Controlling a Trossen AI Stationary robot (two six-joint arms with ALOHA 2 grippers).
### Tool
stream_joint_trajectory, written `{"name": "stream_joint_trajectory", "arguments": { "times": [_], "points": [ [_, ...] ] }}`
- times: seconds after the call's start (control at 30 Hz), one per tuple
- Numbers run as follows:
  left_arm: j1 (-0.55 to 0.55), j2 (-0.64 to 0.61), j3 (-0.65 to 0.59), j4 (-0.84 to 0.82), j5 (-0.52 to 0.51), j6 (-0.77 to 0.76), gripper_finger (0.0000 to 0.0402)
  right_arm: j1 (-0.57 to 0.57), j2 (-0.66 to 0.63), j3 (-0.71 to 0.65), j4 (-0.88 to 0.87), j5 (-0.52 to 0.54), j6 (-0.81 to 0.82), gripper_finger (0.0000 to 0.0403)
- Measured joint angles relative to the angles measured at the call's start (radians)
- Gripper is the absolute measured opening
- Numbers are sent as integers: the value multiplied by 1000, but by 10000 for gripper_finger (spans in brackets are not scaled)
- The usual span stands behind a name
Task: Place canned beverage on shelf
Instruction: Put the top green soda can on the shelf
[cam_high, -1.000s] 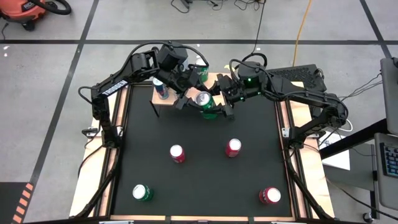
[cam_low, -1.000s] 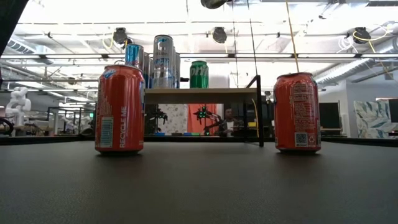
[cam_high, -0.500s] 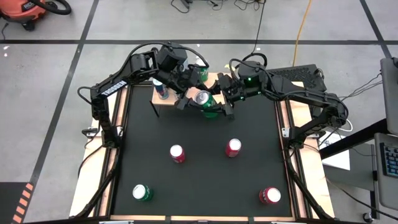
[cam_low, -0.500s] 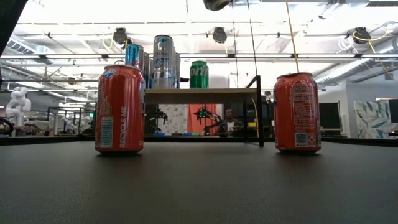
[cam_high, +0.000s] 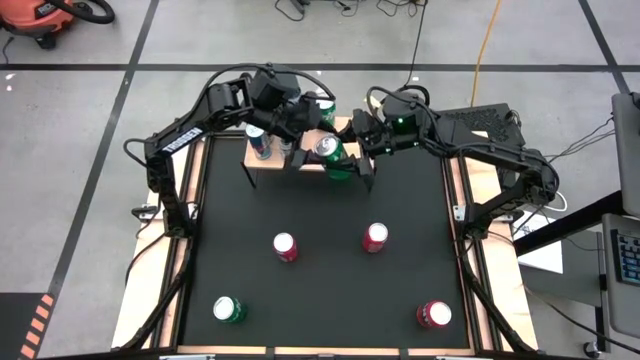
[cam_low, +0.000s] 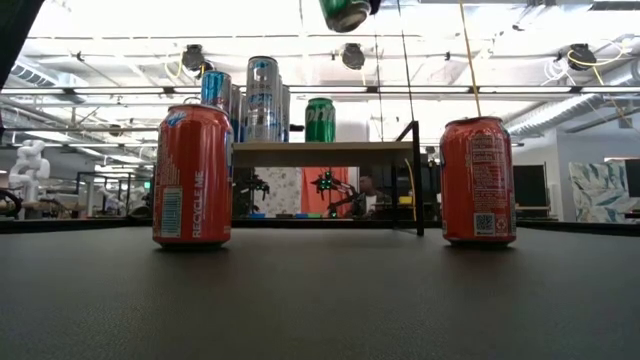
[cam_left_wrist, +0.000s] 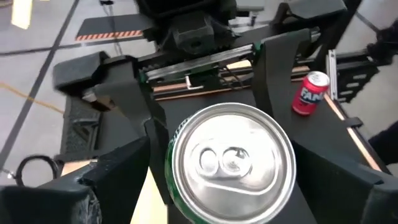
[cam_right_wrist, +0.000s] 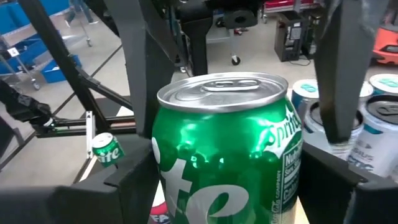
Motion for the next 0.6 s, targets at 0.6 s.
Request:
{"name": "stream_joint_trajectory", "arguments": {
  "times": [0.6],
  "points": [
    [106, -155, 0, -16, -32, -341, 370, -112, 0, 0, 10, 52, 2, 288]
  ]
}}
